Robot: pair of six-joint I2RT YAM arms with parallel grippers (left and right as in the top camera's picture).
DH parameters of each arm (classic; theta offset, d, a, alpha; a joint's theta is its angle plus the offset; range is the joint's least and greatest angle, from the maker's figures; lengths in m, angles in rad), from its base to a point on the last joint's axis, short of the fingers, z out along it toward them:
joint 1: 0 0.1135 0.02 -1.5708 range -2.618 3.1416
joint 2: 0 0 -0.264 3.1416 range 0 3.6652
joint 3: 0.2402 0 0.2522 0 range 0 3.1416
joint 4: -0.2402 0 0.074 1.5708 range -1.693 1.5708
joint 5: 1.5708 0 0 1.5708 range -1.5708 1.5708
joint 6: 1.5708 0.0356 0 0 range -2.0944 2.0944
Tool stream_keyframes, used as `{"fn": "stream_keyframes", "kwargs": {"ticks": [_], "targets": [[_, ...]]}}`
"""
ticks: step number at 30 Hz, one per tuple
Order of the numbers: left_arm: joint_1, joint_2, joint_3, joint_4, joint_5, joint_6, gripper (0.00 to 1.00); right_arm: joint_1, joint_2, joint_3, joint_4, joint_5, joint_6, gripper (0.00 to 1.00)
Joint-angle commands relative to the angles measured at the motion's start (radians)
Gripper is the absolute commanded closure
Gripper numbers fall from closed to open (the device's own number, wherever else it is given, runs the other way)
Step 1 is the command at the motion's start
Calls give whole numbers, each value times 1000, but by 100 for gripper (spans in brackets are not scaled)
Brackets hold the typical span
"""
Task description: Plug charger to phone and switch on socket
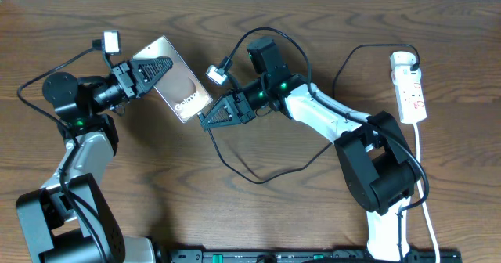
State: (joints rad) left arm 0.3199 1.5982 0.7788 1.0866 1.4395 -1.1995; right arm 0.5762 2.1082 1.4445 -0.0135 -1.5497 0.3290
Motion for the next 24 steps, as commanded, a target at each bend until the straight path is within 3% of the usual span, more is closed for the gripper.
{"fn": "stream_keyframes", "kwargs": {"ticks": [1,24], "targets": [[-13,-6,11,8,132,-3,93,-11,-29,10,10,21,-12,99],[-43,-6,11,8,132,-6,93,-19,-29,10,10,54,-11,99]]}}
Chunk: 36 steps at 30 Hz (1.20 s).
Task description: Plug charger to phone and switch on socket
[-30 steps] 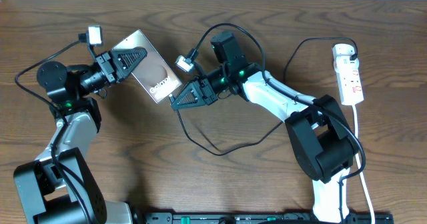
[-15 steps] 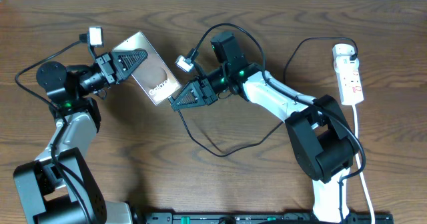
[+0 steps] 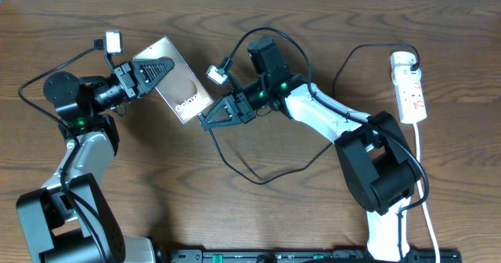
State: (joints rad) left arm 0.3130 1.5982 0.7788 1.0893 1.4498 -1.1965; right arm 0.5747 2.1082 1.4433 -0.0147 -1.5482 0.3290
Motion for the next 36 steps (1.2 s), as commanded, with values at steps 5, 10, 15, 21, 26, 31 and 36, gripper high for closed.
{"fn": "stream_keyframes", "kwargs": {"ticks": [5,10,15,21,26,31,36], "targets": [[-36,-6,11,5,122,-8,93,-18,-29,11,11,51,-11,99],[-35,-6,11,5,121,23,93,-19,-29,11,11,39,-11,73],[-34,-6,11,5,120,42,93,-19,-29,11,12,23,-12,2],[-11,-6,11,5,109,45,93,-19,-29,11,12,23,-12,1],[58,-2,10,-13,89,79,93,-20,-29,11,11,23,-12,1],[142,3,10,-195,40,163,93,-26,-29,11,4,38,-12,1],[174,3,-5,-505,29,393,93,-34,-29,11,-138,272,-32,1]]}}
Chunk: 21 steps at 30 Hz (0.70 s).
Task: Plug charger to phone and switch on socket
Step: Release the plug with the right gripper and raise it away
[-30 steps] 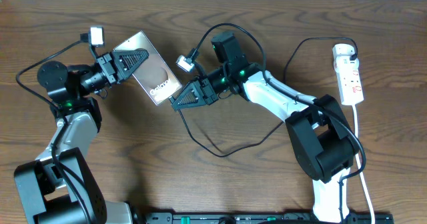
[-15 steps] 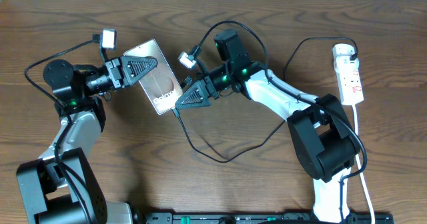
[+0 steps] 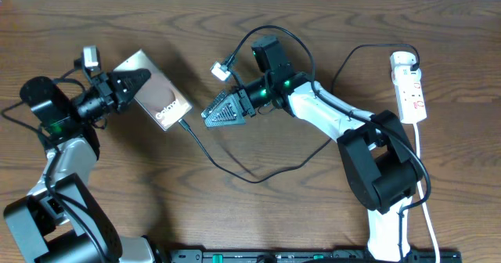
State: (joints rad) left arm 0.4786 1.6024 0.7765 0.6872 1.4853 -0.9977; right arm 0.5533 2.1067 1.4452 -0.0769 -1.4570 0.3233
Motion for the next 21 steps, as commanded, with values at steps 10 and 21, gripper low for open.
{"fn": "stream_keyframes", "kwargs": {"ticks": [10,21], "targets": [[8,-1,-40,-583,-198,574,93,-73,-27,10,-436,770,-47,1],[8,-1,-41,-944,-445,815,93,-174,-54,10,-541,872,-35,1]]}}
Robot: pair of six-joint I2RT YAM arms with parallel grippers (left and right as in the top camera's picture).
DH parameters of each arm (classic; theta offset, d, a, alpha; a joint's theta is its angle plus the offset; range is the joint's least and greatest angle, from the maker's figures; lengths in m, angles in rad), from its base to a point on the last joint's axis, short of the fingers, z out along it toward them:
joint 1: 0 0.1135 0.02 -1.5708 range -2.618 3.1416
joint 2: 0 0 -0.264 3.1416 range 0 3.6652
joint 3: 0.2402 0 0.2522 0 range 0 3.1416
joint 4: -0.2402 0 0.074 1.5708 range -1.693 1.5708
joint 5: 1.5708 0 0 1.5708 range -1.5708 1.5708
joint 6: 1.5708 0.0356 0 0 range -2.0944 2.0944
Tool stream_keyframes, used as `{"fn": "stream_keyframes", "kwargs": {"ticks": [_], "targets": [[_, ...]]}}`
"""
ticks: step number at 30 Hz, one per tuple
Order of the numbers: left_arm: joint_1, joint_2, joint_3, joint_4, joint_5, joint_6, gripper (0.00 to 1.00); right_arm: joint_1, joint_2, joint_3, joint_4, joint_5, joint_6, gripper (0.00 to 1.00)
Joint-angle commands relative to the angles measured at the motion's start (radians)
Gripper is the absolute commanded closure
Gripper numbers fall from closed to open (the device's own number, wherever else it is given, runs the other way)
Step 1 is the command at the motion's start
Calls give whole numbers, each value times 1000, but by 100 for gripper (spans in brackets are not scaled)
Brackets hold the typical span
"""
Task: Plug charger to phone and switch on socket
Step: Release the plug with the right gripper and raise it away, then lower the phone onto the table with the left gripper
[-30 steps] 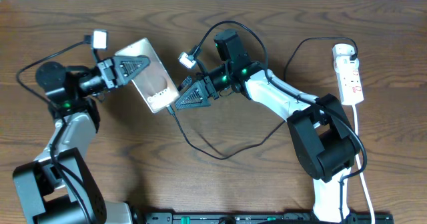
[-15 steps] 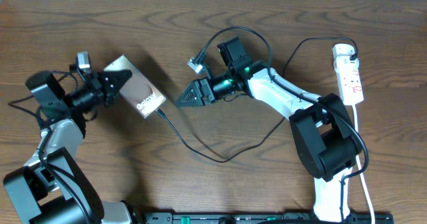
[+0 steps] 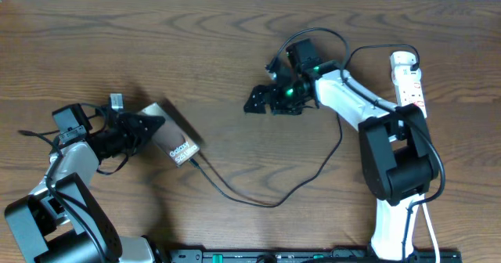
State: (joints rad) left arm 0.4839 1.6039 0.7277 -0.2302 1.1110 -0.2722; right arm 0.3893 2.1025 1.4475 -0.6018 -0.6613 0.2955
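Observation:
The phone (image 3: 176, 140), back up with a "Galaxy" label, lies low at the left of the table. My left gripper (image 3: 149, 127) is shut on its upper left end. The black charger cable (image 3: 274, 203) is plugged into the phone's lower right end and loops across the table toward the right. The white socket strip (image 3: 409, 87) lies at the far right. My right gripper (image 3: 254, 101) hangs over the table's middle, apart from cable and phone, holding nothing. It is seen end-on, so how its jaws stand is unclear.
The right arm (image 3: 352, 99) stretches from the front right toward the centre, with the socket strip just beyond its elbow. A white mains lead (image 3: 427, 208) runs from the strip to the front edge. A black rail (image 3: 313, 257) lines the front edge.
My left gripper has carried the phone down and toward the front left, the cable still plugged in. My right gripper has drawn back to the right and up, farther from the phone.
At first my left gripper held the phone up at the back left while my right gripper held the plug at its lower end. Then the plug sat in the phone and my right gripper was off it. Now the phone is lower and the right gripper farther right.

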Motion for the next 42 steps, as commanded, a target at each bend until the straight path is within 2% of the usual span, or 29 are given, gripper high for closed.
{"fn": "stream_keyframes", "kwargs": {"ticks": [1,6,13,20,33,37,42], "targets": [[3,-3,8,-38,-88,89,93,-10,-56,8,-24,110,-8,1],[3,0,7,-73,-163,88,93,-8,-107,8,-62,240,-7,1],[1,78,7,-76,-162,46,93,-8,-192,8,-68,344,11,1],[1,195,7,-70,-154,47,93,-8,-215,7,-85,349,11,1],[1,200,7,-63,-155,50,93,-8,-215,7,-91,349,11,1],[1,200,7,-79,-156,50,78,-8,-215,7,-91,349,11,1],[1,200,7,-87,-156,50,70,-8,-215,7,-93,349,11,1]]}}
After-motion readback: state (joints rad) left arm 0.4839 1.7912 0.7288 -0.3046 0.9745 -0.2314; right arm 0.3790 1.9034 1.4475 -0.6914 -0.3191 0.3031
